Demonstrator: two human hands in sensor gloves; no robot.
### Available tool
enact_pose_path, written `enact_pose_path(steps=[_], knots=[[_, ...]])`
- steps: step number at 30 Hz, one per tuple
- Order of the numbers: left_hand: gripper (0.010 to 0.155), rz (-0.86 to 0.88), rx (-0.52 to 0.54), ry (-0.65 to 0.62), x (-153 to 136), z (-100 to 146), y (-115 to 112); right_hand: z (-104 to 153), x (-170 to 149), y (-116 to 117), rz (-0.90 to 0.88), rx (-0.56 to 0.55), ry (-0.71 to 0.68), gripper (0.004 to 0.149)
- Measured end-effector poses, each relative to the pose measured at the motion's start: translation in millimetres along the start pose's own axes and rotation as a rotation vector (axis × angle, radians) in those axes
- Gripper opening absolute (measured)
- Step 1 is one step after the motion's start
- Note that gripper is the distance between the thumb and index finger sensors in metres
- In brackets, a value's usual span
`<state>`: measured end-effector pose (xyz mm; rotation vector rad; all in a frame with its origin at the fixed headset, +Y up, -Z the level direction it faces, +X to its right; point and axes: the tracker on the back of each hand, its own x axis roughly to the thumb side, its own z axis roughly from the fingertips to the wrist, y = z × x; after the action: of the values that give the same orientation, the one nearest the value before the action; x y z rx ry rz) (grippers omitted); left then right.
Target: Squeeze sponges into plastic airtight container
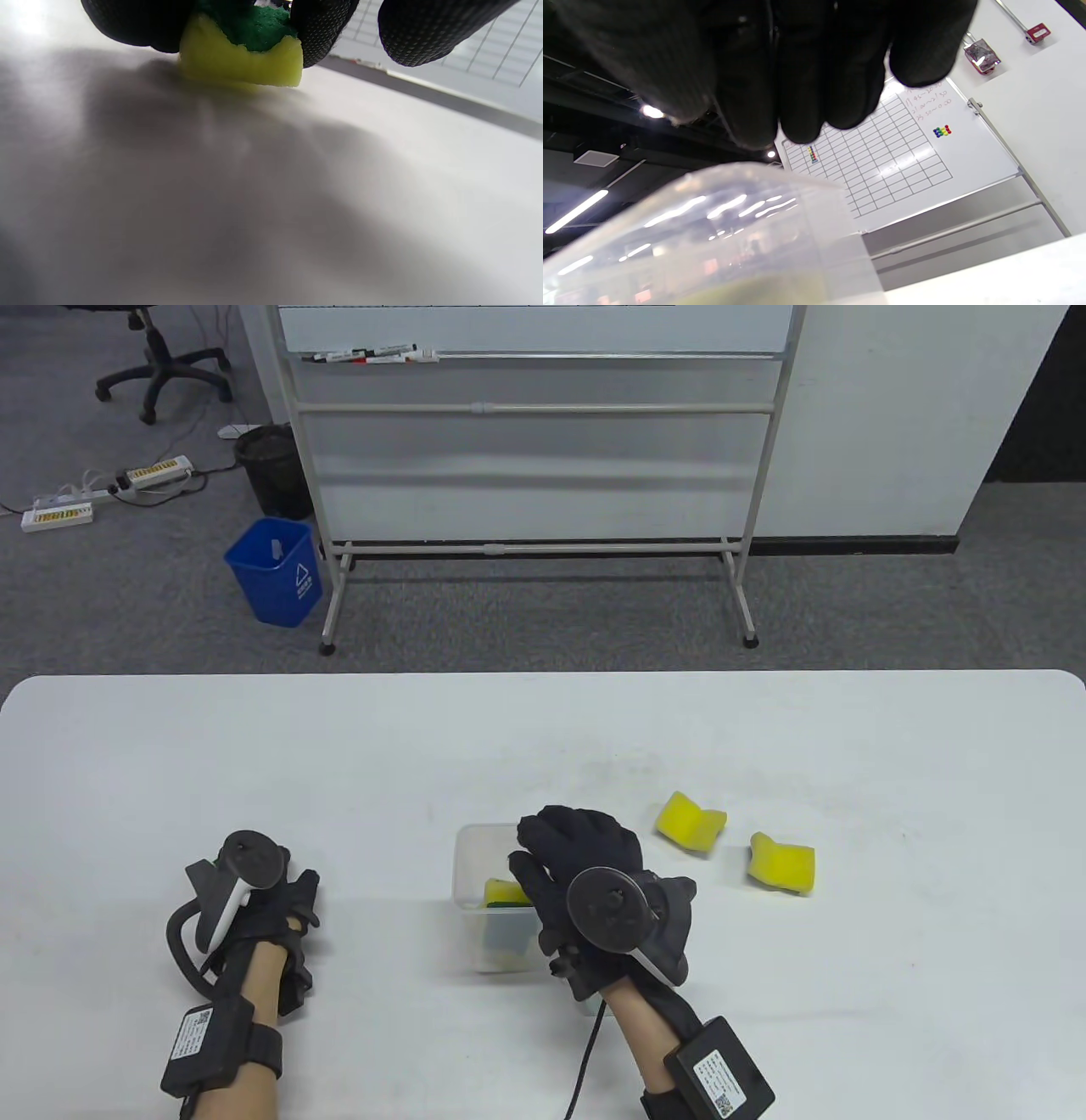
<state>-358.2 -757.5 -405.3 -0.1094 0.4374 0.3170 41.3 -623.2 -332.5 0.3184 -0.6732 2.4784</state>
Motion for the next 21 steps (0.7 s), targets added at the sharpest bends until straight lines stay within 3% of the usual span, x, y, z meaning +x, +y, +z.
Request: enact_pose_path(steps=[3,5,12,16,21], knots=[[0.071,0.106,0.015,-0.025,5,5,13,0,0,-1,-0.017,-0.002,0.006,0.053],[0.071,0.272,0.017,-0.065,10,10,22,-1,0,-3,-0.029,-0.007,0.009,0.054],[0.070,0.780,-0.070,-0.357,47,36,58,-1,0,-7,-0.113,-0.019,0.023,0.059],[0.067,0.931,-0.151,-0.563,77,61,79,-1,1,-10,-0.203,-0.027,0.038,0.063],[0.067,0.953,-0.232,-0.784,116,102,93,0,6,-9,-0.375,0.005,0.060,0.068]])
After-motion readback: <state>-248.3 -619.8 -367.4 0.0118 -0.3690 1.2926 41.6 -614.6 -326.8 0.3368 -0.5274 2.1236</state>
